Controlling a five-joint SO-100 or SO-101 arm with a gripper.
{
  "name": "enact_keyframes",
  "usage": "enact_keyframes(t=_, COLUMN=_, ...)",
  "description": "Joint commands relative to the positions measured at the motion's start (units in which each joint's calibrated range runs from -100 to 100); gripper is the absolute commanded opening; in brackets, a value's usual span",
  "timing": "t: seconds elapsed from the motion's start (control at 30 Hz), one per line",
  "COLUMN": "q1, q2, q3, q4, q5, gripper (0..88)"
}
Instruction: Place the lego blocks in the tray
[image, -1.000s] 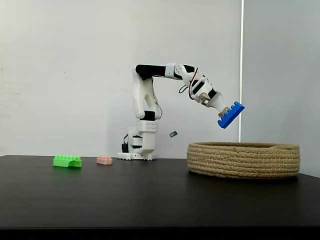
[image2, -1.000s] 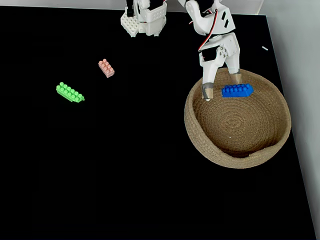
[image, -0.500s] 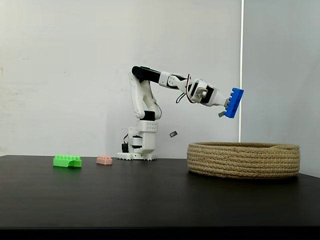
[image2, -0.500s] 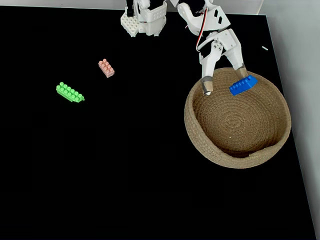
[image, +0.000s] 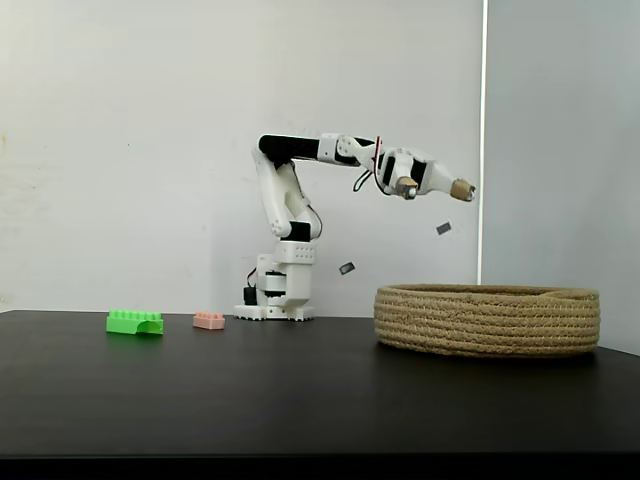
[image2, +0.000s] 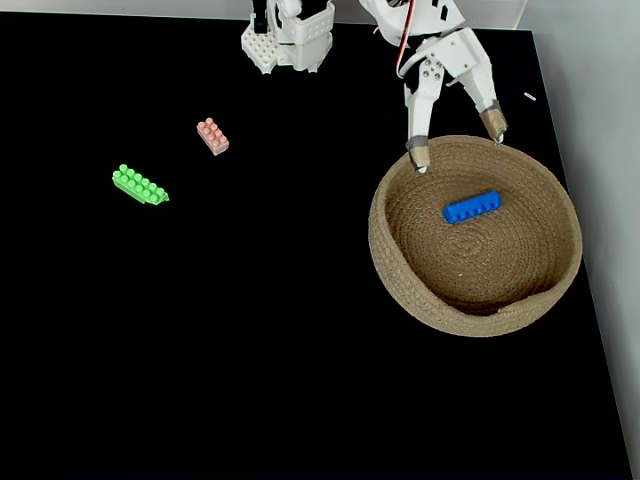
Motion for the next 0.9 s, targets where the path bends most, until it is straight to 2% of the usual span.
enact_keyframes(t=0.0, q1=0.55, q2=-3.29, q3=-0.98, q4=-2.47, q5=2.39, gripper=38.7)
enact_keyframes(t=0.17, q1=4.50, q2=-3.55, q3=2.22, q4=-2.47, q5=11.53, gripper=37.9)
enact_keyframes(t=0.37, q1=16.21, q2=-5.95, q3=5.86, q4=-2.30, q5=26.13, gripper=38.5)
enact_keyframes(t=0.5, q1=24.54, q2=-6.04, q3=3.13, q4=2.11, q5=31.26, gripper=41.0)
enact_keyframes(t=0.7, q1=33.52, q2=2.47, q3=-19.40, q4=40.35, q5=33.16, gripper=46.8)
enact_keyframes(t=0.87, q1=41.11, q2=4.71, q3=-20.77, q4=47.51, q5=36.00, gripper=52.1)
